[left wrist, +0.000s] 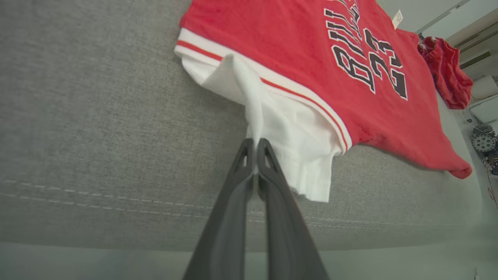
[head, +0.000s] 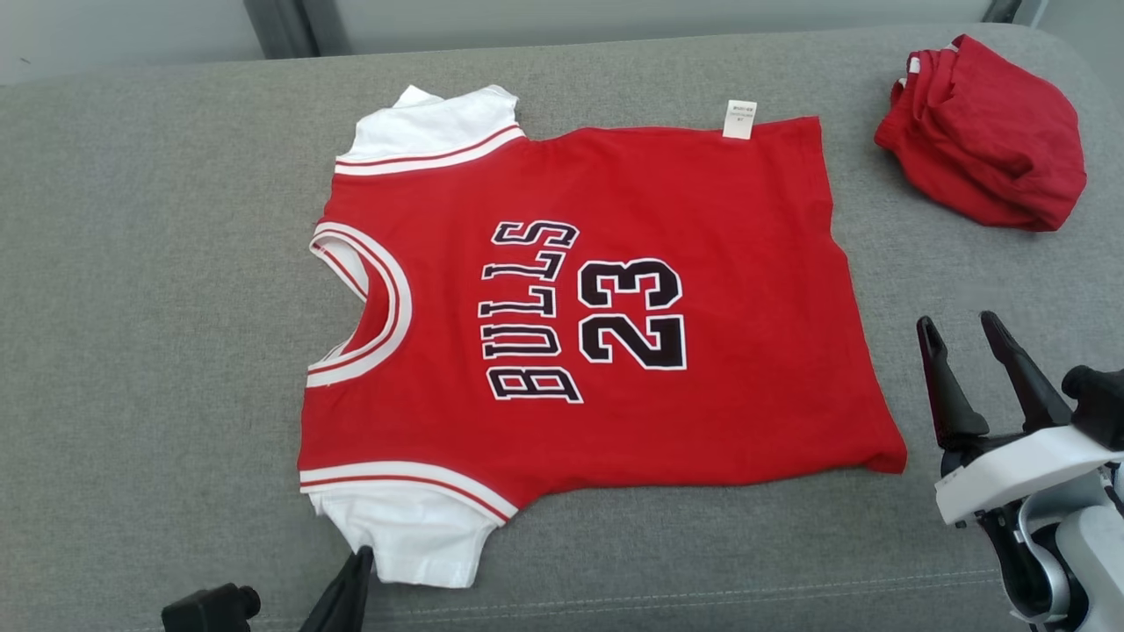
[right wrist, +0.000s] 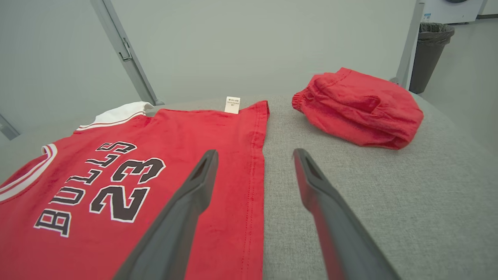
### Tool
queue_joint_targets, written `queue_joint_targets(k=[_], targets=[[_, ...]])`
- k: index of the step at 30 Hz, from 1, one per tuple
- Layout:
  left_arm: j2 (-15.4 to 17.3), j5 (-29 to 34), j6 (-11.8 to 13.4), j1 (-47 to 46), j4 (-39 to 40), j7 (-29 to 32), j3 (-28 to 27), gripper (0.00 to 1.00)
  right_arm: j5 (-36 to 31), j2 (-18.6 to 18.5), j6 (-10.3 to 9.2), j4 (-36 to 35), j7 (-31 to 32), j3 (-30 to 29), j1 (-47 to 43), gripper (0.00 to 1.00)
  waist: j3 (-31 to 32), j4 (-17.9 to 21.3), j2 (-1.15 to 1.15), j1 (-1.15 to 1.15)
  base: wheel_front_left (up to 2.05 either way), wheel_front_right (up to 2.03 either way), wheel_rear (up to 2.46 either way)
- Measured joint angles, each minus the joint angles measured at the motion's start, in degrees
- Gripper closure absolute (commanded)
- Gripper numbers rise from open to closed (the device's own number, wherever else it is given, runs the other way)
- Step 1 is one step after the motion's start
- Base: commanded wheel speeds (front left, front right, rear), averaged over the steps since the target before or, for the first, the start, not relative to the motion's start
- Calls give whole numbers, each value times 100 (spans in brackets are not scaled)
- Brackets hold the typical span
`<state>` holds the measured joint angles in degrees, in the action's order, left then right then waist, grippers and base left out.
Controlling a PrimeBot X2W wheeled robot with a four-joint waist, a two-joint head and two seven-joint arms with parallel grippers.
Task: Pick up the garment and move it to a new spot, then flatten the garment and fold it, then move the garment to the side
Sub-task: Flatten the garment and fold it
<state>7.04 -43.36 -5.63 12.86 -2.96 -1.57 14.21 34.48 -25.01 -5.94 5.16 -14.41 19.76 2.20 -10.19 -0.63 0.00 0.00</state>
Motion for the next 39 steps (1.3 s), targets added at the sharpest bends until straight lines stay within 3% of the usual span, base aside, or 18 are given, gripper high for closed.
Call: queue_joint_targets(k=[16,25,36,39], targets=[[116,-290,-51,-154,1251,-209,-178,100,519,153,396,219,322,314,-799,0,-47,276,0,0,0,0,0],[114,-328,-92,-224,1538,-202,-129,100,641,240,661,456,390,460,-722,0,-192,455,0,0,0,0,0],[130,-328,-92,-293,1730,-100,-85,100,614,245,896,912,446,588,-315,0,-346,299,0,0,0,0,0],[140,-328,-91,-293,1773,-100,-114,100,590,268,957,1023,455,653,-216,7,-387,252,0,0,0,0,0]])
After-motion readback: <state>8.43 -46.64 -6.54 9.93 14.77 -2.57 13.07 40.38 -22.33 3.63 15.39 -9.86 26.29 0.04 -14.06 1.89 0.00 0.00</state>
